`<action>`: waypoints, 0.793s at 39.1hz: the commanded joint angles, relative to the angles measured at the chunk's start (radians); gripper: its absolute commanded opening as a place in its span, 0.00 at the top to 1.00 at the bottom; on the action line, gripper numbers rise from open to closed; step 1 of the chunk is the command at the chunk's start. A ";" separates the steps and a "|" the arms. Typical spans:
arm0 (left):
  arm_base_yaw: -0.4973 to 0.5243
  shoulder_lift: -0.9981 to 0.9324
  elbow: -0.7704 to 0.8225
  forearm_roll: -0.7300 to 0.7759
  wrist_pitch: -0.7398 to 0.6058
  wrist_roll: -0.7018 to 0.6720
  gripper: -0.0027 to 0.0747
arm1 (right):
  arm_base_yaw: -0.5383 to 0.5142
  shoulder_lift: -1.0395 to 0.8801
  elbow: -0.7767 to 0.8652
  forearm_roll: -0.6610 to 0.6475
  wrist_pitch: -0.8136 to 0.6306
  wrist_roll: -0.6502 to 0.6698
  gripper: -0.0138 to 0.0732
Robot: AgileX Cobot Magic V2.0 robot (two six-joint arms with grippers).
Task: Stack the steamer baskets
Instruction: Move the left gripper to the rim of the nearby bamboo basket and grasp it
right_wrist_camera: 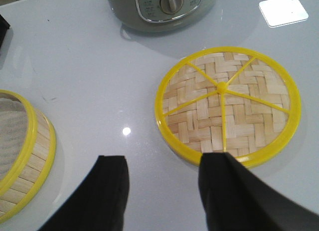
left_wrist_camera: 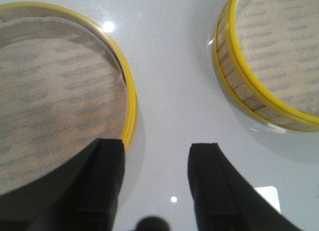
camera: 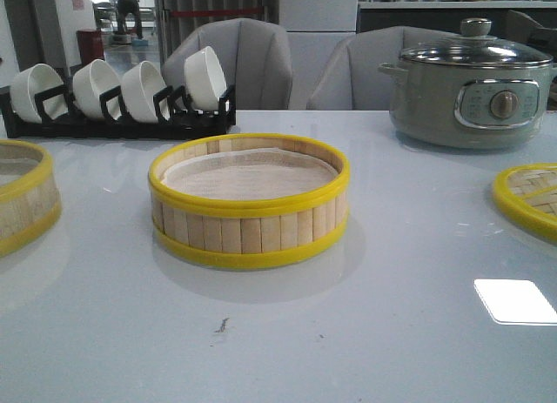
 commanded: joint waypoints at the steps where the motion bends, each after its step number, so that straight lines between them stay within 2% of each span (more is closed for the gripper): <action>1: -0.006 0.036 -0.035 -0.073 -0.110 0.003 0.42 | 0.003 0.002 -0.038 -0.010 -0.080 -0.007 0.34; 19: -0.006 0.295 -0.109 -0.069 -0.236 0.003 0.42 | 0.003 0.004 -0.038 -0.010 -0.079 -0.007 0.34; 31: -0.006 0.416 -0.167 -0.067 -0.230 -0.005 0.42 | 0.003 0.004 -0.038 -0.010 -0.079 -0.007 0.34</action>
